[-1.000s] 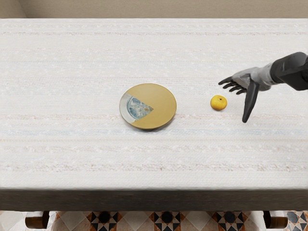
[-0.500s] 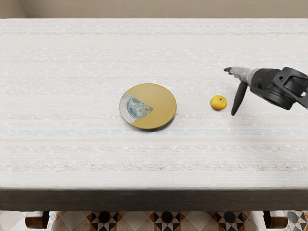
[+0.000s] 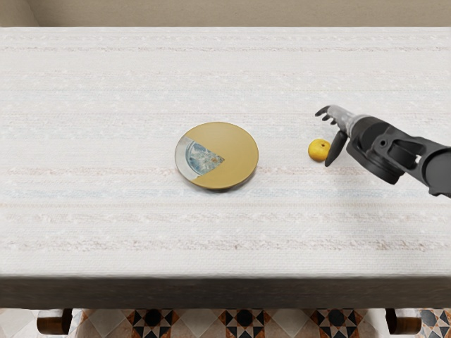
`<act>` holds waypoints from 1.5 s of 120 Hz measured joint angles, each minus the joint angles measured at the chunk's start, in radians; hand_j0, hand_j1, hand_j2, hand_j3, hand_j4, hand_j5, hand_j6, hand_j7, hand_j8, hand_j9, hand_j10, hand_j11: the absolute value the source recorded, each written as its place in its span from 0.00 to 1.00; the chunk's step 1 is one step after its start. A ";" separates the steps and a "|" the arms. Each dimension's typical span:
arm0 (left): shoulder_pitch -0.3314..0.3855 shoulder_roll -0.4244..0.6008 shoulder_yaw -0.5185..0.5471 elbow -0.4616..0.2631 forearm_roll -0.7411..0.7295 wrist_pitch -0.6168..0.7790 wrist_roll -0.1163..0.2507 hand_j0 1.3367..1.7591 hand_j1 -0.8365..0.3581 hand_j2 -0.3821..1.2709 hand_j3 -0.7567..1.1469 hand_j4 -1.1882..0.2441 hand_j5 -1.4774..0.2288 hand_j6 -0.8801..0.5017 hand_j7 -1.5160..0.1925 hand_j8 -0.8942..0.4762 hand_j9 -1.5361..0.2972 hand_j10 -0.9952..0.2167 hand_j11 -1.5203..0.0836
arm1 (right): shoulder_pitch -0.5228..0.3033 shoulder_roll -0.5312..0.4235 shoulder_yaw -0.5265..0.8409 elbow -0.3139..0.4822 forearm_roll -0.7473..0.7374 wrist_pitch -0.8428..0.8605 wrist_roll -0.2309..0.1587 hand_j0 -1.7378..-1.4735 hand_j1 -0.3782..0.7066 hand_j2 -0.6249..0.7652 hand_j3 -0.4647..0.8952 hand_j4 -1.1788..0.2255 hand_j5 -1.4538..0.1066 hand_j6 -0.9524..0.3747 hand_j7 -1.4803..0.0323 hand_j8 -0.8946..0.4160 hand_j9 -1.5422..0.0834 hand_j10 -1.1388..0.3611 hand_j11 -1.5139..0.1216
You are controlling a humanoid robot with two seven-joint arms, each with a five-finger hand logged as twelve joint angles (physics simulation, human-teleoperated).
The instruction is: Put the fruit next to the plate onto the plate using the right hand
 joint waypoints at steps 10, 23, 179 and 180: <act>0.000 0.000 0.000 0.000 0.000 0.000 0.000 0.76 0.99 0.23 0.40 0.83 0.87 0.64 0.89 0.65 0.84 0.82 0.95 | -0.005 0.011 -0.001 0.001 -0.005 -0.001 0.000 0.30 0.28 0.42 0.34 0.67 0.74 0.54 0.78 0.50 0.76 0.60 0.74; 0.000 0.000 0.000 0.000 0.000 0.000 0.000 0.76 0.99 0.23 0.40 0.83 0.87 0.64 0.89 0.65 0.84 0.82 0.95 | -0.010 0.021 -0.001 0.001 -0.008 -0.002 0.002 0.30 0.33 0.41 0.34 0.64 0.70 0.51 0.74 0.47 0.73 0.57 0.71; 0.000 0.000 0.000 0.000 0.000 0.000 0.000 0.76 0.99 0.23 0.40 0.83 0.87 0.64 0.89 0.65 0.84 0.82 0.95 | -0.014 0.014 0.003 0.027 -0.006 0.014 0.002 0.30 0.58 0.48 0.34 0.46 0.47 0.34 0.51 0.37 0.51 0.41 0.49; 0.000 0.000 0.000 0.000 0.000 0.000 0.000 0.76 0.99 0.23 0.40 0.83 0.87 0.64 0.89 0.65 0.84 0.82 0.95 | -0.014 0.014 0.003 0.028 -0.005 0.015 0.002 0.30 0.58 0.49 0.34 0.46 0.47 0.34 0.51 0.37 0.51 0.41 0.49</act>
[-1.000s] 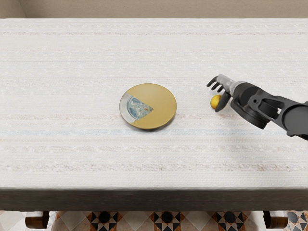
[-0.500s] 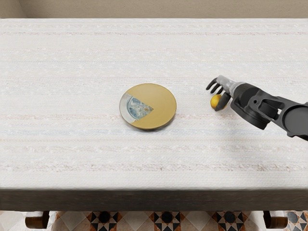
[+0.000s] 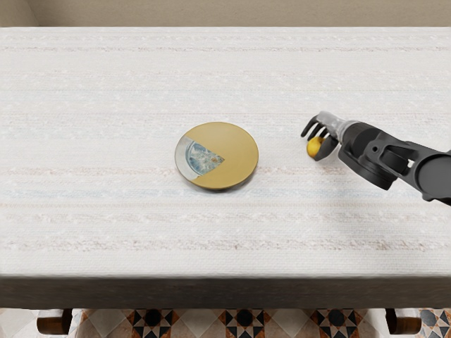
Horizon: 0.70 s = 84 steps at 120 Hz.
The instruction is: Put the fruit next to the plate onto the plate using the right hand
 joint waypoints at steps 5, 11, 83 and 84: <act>0.000 0.000 0.000 0.000 0.000 0.000 0.000 0.76 0.99 0.23 0.40 0.83 0.87 0.64 0.89 0.65 0.84 0.82 0.95 | 0.000 -0.002 0.001 0.003 0.002 0.003 0.000 0.30 0.58 0.50 0.34 0.45 0.46 0.34 0.50 0.38 0.50 0.41 0.48; 0.001 0.000 0.000 0.000 0.000 0.000 0.000 0.76 0.99 0.23 0.40 0.83 0.87 0.64 0.89 0.65 0.84 0.82 0.95 | 0.001 -0.003 0.003 0.006 0.003 0.008 0.000 0.30 0.59 0.51 0.34 0.45 0.45 0.35 0.50 0.38 0.49 0.41 0.47; 0.001 0.000 0.000 0.000 0.000 0.000 0.000 0.76 0.99 0.23 0.40 0.83 0.87 0.64 0.89 0.65 0.84 0.82 0.95 | 0.031 -0.075 0.100 0.130 0.008 0.115 -0.001 0.30 0.59 0.57 0.34 0.43 0.42 0.34 0.46 0.38 0.45 0.41 0.44; 0.001 0.000 0.000 0.000 0.000 0.000 0.000 0.76 0.99 0.23 0.40 0.83 0.87 0.64 0.89 0.65 0.84 0.82 0.95 | 0.031 -0.075 0.101 0.132 0.008 0.116 -0.001 0.30 0.59 0.57 0.34 0.43 0.42 0.34 0.46 0.38 0.45 0.41 0.44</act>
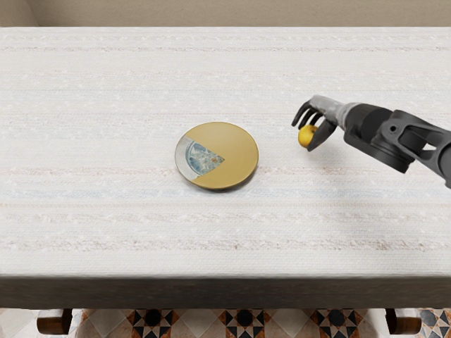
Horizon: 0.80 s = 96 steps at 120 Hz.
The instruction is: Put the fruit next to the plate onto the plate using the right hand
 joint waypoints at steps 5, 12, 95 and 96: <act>-0.001 0.000 0.000 0.000 0.000 0.000 0.000 0.76 0.99 0.23 0.40 0.83 0.87 0.64 0.89 0.65 0.84 0.82 0.95 | 0.001 0.003 0.004 0.009 0.000 0.003 0.000 0.30 0.59 0.58 0.34 0.43 0.41 0.34 0.46 0.38 0.45 0.41 0.44; -0.001 0.000 0.000 0.000 0.000 0.000 0.000 0.76 0.99 0.23 0.40 0.83 0.87 0.64 0.89 0.65 0.84 0.82 0.95 | 0.002 0.006 0.010 0.021 0.001 0.006 0.000 0.30 0.60 0.58 0.34 0.43 0.41 0.34 0.46 0.38 0.45 0.41 0.44; -0.001 0.000 0.000 0.000 0.000 0.000 0.000 0.76 0.99 0.23 0.40 0.83 0.87 0.64 0.89 0.65 0.84 0.82 0.95 | 0.032 0.223 0.030 0.007 0.001 -0.005 -0.002 0.30 0.62 0.63 0.34 0.43 0.41 0.34 0.46 0.38 0.45 0.40 0.44; -0.001 0.000 0.000 0.000 0.000 0.000 0.000 0.76 0.99 0.23 0.40 0.83 0.87 0.64 0.89 0.65 0.84 0.82 0.95 | 0.032 0.227 0.030 0.006 0.001 -0.005 -0.002 0.30 0.62 0.63 0.34 0.43 0.40 0.34 0.46 0.38 0.45 0.40 0.44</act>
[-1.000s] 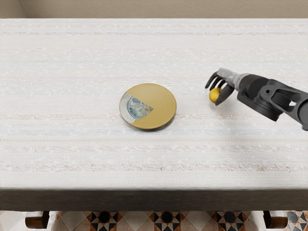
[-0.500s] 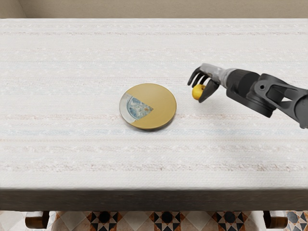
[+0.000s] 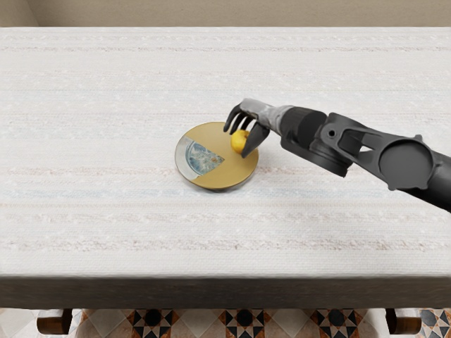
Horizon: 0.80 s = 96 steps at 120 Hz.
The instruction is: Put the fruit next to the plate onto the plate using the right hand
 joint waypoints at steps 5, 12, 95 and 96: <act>0.000 0.000 0.000 0.000 0.000 0.000 0.000 0.76 0.99 0.23 0.40 0.83 0.87 0.64 0.89 0.65 0.84 0.82 0.95 | 0.000 0.019 0.000 -0.008 0.000 -0.002 0.000 0.30 0.62 0.64 0.34 0.43 0.40 0.34 0.46 0.38 0.45 0.40 0.44; 0.000 0.000 0.000 0.000 0.000 0.000 0.000 0.76 0.99 0.23 0.40 0.83 0.87 0.64 0.89 0.65 0.84 0.82 0.95 | 0.000 0.046 0.000 -0.024 0.000 -0.009 0.001 0.30 0.62 0.65 0.34 0.43 0.41 0.33 0.46 0.37 0.45 0.40 0.44; 0.000 0.000 0.000 0.000 0.000 0.000 0.000 0.76 0.99 0.23 0.40 0.83 0.87 0.64 0.89 0.65 0.84 0.82 0.95 | -0.021 0.134 -0.012 -0.100 -0.008 -0.081 0.001 0.30 0.29 0.48 0.34 0.66 0.71 0.53 0.75 0.52 0.73 0.60 0.71; 0.000 0.000 0.000 0.000 0.000 0.000 0.000 0.76 0.99 0.23 0.40 0.83 0.87 0.64 0.89 0.65 0.84 0.82 0.95 | -0.021 0.134 -0.012 -0.100 -0.008 -0.083 0.001 0.30 0.28 0.48 0.34 0.66 0.72 0.54 0.76 0.53 0.74 0.60 0.72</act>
